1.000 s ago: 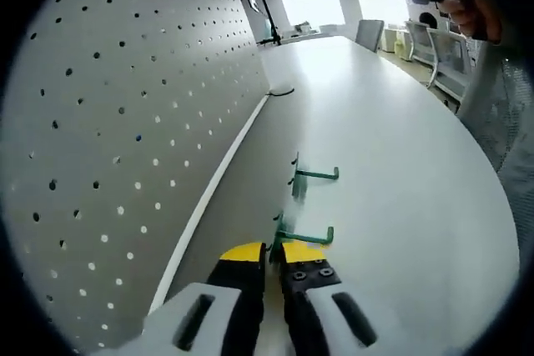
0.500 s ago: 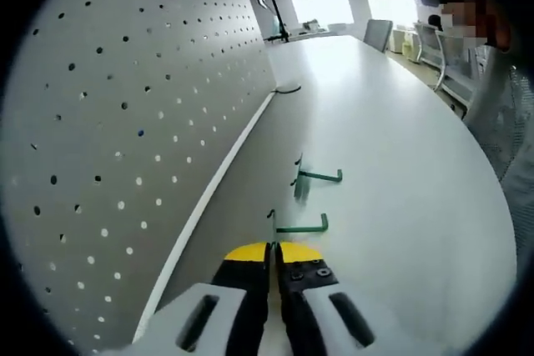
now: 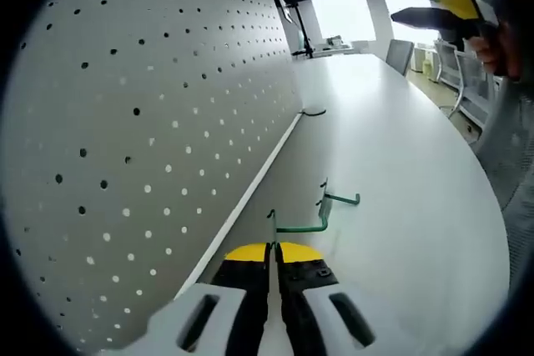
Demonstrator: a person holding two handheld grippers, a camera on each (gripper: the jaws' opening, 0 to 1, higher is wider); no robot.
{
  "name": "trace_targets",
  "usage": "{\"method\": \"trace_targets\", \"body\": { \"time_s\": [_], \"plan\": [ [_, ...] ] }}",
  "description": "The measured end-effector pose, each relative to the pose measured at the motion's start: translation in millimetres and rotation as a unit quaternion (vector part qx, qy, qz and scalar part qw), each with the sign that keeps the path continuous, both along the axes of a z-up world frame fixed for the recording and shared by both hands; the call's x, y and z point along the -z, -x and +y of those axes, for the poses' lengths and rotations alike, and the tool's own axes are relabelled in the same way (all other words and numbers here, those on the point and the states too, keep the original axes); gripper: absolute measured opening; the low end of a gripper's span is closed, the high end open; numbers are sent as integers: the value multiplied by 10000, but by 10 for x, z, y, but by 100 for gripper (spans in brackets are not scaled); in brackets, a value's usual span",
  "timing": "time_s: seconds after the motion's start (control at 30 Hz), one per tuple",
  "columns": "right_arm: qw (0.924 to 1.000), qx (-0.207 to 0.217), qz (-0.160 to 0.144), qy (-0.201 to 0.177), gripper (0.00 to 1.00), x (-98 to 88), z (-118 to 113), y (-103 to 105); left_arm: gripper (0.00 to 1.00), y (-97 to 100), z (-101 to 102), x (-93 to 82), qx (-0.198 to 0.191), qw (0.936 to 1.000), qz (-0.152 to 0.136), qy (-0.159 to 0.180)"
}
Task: Insert the hook assembly into the mounting plate slot until the hook locks in place.
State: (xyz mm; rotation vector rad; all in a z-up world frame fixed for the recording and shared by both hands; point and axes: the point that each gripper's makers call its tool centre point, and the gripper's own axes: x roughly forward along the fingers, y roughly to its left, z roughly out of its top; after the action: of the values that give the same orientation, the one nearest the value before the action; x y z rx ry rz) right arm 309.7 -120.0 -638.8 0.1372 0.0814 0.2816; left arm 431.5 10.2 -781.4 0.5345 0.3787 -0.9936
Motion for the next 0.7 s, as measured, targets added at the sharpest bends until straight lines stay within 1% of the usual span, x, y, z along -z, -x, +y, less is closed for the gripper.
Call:
{"method": "trace_targets", "body": {
  "time_s": [0.17, 0.27, 0.43, 0.7],
  "plan": [
    [10000, -9, -24, 68, 48, -6, 8, 3, 3, -8, 58, -154, -150, 9997, -124, 157],
    [9999, -9, -58, 130, 48, -15, 12, 8, 3, 2, 71, -213, -192, 9994, -184, 213],
    [9998, -53, -33, 184, 48, 2, 36, 7, 3, 24, 96, -314, -244, 9989, -288, 288],
    [9996, -91, -25, 277, 47, 15, 56, 9, 3, 40, 167, -516, -422, 9969, -441, 489]
  ]
}}
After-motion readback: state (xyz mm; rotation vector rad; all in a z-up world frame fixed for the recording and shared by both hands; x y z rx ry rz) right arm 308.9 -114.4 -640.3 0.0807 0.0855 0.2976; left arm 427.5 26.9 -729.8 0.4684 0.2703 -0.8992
